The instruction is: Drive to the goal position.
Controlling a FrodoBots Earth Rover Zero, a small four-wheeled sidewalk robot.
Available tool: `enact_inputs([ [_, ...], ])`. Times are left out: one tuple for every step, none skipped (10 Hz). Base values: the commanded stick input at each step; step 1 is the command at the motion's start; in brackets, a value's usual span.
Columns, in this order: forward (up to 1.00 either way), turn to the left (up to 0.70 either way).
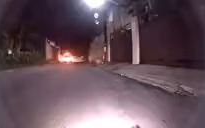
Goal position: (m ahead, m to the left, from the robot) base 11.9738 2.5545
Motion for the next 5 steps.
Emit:
enact_inputs([
  [0.7, 0.0],
  [0.7, 0.0],
  [0.7, 0.0],
  [0.7, 0.0],
  [0.7, 0.0],
])
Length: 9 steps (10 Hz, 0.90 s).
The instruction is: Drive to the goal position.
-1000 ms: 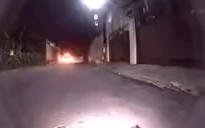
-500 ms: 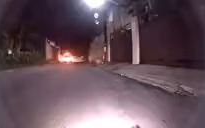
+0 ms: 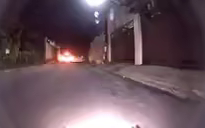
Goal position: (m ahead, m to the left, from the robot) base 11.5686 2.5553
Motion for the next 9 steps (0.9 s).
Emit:
enact_inputs([
  [0.7, 0.0],
  [0.7, 0.0],
  [0.7, 0.0],
  [0.7, 0.0],
  [0.7, 0.0],
  [0.7, 0.0],
  [0.7, 0.0],
  [0.7, 0.0],
  [0.7, 0.0],
])
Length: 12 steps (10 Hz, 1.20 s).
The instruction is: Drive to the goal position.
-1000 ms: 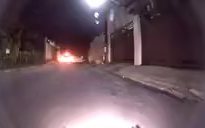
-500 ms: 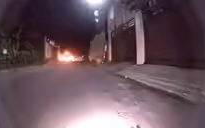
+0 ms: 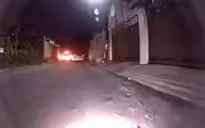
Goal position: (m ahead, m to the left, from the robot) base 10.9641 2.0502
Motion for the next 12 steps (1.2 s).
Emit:
enact_inputs([
  [0.7, 0.0],
  [0.7, 0.0],
  [0.7, 0.0],
  [0.7, 0.0],
  [0.7, 0.0],
  [0.7, 0.0],
  [0.7, 0.0],
  [0.7, 0.0],
  [0.7, 0.0],
  [0.7, 0.0],
  [0.7, 0.22],
  [0.7, 0.35],
])
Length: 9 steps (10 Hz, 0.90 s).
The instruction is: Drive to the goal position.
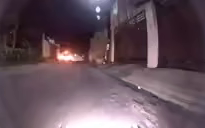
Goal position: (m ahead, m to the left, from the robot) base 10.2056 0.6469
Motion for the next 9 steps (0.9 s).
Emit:
enact_inputs([
  [0.7, 0.35],
  [0.7, 0.35],
  [0.7, 0.35],
  [0.7, 0.35],
  [0.7, 0.35],
  [0.7, 0.35],
  [0.7, 0.35],
  [0.7, 0.34],
  [0.7, 0.29],
])
